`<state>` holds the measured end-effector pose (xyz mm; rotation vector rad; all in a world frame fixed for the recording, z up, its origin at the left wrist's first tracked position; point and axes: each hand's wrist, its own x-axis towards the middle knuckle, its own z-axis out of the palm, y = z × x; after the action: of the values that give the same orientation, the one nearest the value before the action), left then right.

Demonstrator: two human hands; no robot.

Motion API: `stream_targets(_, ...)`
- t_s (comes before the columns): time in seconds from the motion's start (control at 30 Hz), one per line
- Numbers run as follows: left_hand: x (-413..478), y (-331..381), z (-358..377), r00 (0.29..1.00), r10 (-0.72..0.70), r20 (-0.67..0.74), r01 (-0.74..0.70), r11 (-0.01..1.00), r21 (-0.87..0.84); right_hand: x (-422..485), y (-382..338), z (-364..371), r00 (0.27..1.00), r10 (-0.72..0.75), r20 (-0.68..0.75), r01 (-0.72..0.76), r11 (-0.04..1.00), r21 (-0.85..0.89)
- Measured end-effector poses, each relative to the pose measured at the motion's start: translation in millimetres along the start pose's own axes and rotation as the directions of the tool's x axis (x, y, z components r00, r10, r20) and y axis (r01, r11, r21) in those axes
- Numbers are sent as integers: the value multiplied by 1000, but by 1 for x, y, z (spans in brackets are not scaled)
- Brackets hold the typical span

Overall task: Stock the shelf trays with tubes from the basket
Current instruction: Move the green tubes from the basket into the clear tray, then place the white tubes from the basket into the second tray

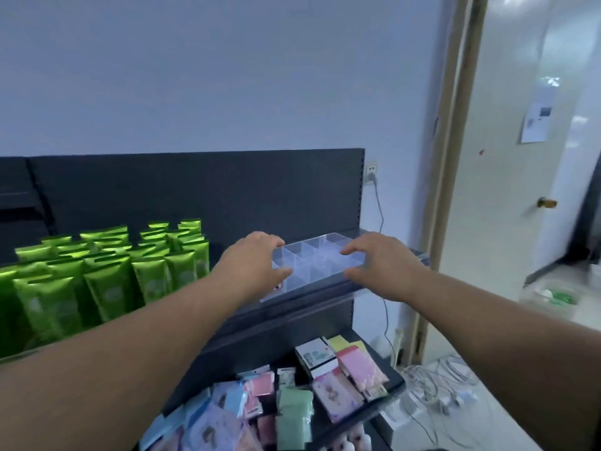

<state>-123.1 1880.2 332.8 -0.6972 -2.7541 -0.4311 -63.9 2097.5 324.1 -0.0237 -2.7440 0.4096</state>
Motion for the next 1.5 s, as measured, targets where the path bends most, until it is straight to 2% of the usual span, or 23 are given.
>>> stream_targets(0.33, -39, 145, 142, 972, 116, 202, -100, 991, -85, -132, 153, 13, 963, 245, 117, -242, 970, -32)
stream_targets(0.57, -38, 174, 242, 947, 137, 292, -98, 985, -144, -166, 222, 75, 899, 385, 208, -384, 922, -46)
stream_targets(0.87, 3, 153, 378, 904, 79, 420, -36, 993, -111, -144, 298, 179, 782, 502, 369, -476, 864, -166)
stream_targets(1.13, 16, 142, 476, 903, 38, 427, -24, 999, -36, -138, 348, 265, 711, 548, 441, -468, 837, -284)
stream_targets(1.23, 6, 143, 520, 908, -28, 417, 38, 999, -16, -149, 370, 302, 689, 533, 491, -428, 846, -318)
stream_targets(1.4, -40, 141, 589, 856, -170, 487, 156, 985, 71, -181, 403, 364, 662, 481, 575, -368, 877, -309)
stream_targets(1.5, -78, 140, 630, 814, -235, 531, 224, 971, 86, -211, 421, 399, 620, 446, 646, -329, 895, -302)
